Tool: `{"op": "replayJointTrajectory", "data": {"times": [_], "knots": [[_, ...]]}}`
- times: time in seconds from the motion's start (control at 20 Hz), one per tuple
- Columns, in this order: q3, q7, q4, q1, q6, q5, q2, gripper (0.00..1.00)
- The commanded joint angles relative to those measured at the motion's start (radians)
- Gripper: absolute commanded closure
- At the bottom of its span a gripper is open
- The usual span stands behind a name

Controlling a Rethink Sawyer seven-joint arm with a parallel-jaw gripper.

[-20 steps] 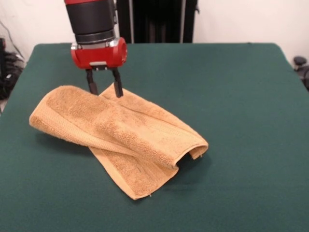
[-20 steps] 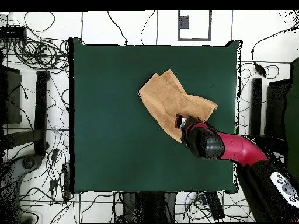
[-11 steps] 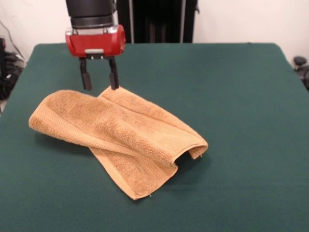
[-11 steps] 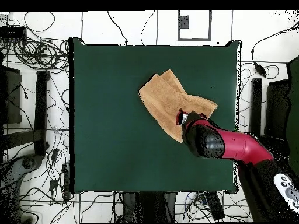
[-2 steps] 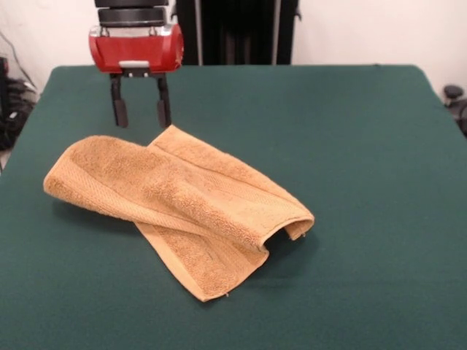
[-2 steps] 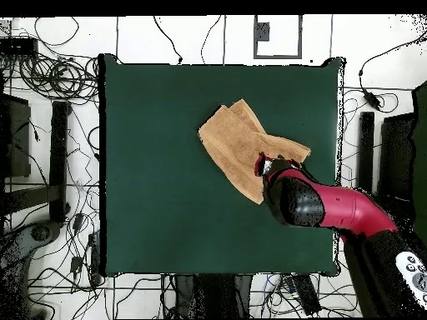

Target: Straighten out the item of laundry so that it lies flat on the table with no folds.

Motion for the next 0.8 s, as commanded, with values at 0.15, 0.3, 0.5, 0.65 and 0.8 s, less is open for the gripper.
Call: {"op": "replayJointTrajectory", "data": {"times": [0.15,0.3,0.5,0.65,0.8], "knots": [[-0.006,0.098,0.031,0.075,-0.015,-0.003,0.073,0.0],[-0.004,0.093,0.028,0.073,-0.01,-0.001,0.073,0.0],[-0.012,0.089,0.027,0.08,0.01,0.001,0.071,0.0],[-0.027,0.073,0.012,0.089,0.081,0.012,0.085,0.0],[-0.054,0.068,-0.02,0.101,0.133,0.016,0.104,0.0]]}}
